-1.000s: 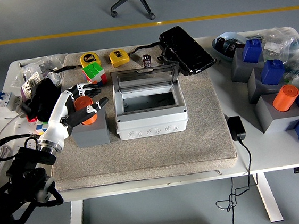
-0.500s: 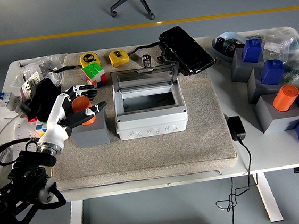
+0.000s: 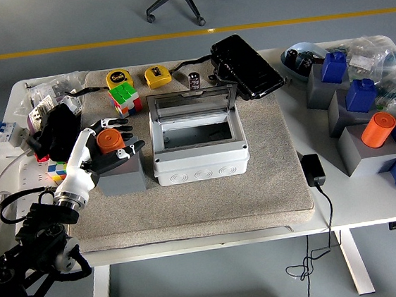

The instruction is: Fetch the battery,place it into the box,close the lid of the box

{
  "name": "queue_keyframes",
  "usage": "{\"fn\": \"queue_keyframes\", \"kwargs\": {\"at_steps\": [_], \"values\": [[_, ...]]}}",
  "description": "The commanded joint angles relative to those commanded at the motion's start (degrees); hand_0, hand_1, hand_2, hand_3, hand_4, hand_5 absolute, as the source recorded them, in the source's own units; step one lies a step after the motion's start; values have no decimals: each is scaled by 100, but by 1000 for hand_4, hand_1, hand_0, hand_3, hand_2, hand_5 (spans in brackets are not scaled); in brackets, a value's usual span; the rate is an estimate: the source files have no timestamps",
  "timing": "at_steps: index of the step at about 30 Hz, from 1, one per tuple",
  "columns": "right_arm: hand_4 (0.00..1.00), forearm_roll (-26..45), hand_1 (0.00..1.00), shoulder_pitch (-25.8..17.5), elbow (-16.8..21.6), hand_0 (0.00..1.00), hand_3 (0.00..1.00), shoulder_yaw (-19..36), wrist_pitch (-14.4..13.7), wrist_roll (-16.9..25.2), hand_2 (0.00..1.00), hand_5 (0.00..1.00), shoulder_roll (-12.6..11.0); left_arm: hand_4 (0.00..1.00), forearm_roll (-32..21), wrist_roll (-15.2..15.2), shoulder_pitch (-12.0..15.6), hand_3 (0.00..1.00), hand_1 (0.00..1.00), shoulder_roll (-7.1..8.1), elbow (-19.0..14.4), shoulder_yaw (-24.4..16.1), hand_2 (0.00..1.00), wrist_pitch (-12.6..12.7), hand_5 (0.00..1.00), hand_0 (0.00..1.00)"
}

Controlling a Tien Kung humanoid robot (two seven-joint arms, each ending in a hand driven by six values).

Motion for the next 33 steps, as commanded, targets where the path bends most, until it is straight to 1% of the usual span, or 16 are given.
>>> {"fn": "queue_keyframes", "kwargs": {"at_steps": [5,6,11,12,17,18,24,25,29,33], "values": [[912,5,636,3,-3,607,566,-6,-12,11,613,472,-1,917,-84,-25,-57,452,412,-25,61,67,394,49,2,444],[911,5,636,4,-2,608,565,-8,-15,16,613,472,-1,778,-104,-32,-71,297,312,-35,80,80,262,61,2,302],[911,6,636,10,4,608,565,-7,-41,55,613,472,6,778,-294,-116,-174,297,312,-108,225,163,262,139,2,302],[911,6,635,10,6,606,565,-5,-47,65,612,471,7,301,-312,-126,-189,167,181,-118,242,172,129,149,2,238],[911,22,635,11,4,606,565,-18,-82,117,612,471,4,301,-387,-157,-280,167,181,-176,305,197,129,166,2,238],[910,24,633,12,5,606,563,-16,-87,127,608,470,3,245,-387,-159,-296,170,119,-186,307,200,90,168,2,207],[910,39,633,16,5,606,563,-7,-117,182,608,470,8,245,-379,-176,-352,170,119,-213,245,208,90,198,2,207],[909,40,632,17,6,606,564,-4,-121,192,606,471,9,305,-355,-169,-351,171,102,-210,220,201,74,202,2,185],[909,46,632,15,5,606,564,-2,-133,219,606,471,10,305,-168,-136,-337,171,102,-174,30,141,74,247,2,185],[909,49,631,12,5,605,564,-1,-139,237,605,470,12,307,165,-143,-346,165,98,-108,-382,67,73,450,2,186]]}}
